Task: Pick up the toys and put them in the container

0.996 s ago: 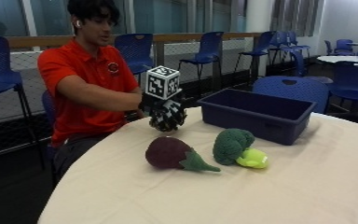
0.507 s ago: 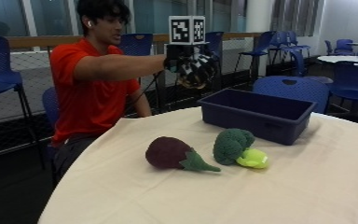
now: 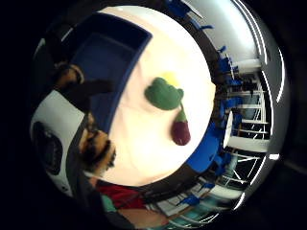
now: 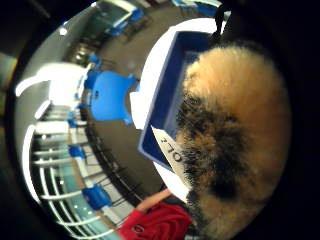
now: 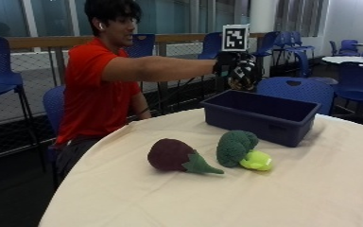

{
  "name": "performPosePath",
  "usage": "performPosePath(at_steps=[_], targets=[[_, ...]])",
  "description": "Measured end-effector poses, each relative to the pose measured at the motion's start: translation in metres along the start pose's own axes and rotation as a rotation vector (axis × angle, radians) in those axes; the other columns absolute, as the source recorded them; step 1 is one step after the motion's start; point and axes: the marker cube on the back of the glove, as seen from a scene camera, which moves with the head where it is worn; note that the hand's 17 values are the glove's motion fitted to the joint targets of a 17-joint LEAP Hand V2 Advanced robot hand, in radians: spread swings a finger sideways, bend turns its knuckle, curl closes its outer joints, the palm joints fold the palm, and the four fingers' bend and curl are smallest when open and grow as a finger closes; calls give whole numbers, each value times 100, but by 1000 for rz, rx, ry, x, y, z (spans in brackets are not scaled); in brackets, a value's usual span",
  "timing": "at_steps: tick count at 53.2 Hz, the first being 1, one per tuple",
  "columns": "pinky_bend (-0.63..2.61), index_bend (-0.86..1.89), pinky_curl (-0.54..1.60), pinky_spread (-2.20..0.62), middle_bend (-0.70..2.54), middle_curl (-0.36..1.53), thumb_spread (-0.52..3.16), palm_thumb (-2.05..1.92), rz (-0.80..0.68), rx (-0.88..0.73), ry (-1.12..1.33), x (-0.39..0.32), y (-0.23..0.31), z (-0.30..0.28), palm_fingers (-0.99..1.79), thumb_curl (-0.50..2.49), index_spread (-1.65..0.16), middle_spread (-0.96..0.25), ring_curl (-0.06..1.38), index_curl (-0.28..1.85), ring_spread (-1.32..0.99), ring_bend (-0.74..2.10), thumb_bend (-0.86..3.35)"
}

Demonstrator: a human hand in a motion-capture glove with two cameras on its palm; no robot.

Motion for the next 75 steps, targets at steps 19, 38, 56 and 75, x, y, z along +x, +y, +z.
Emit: performPosePath(at_steps=[19, 38, 56, 75], targets=[[131, -4, 44, -5, 17, 48, 98, 5, -166, -48, -180, 0, 11, 27, -34, 56, -37, -24, 36, 40, -19, 39, -12], [129, 6, 40, 13, 15, 38, 100, -4, 87, -83, -34, 177, 61, 41, -25, 40, -34, -12, 31, 20, 1, 25, -5], [127, 8, 37, 16, 13, 32, 86, -13, 198, -162, -7, 306, 120, 99, -28, 29, -32, -9, 30, 14, 4, 15, -11], [125, 34, 35, 14, 9, 24, 91, -8, 177, -292, 108, 336, 136, 139, -20, 25, -41, -8, 17, 28, 6, 11, -7]])
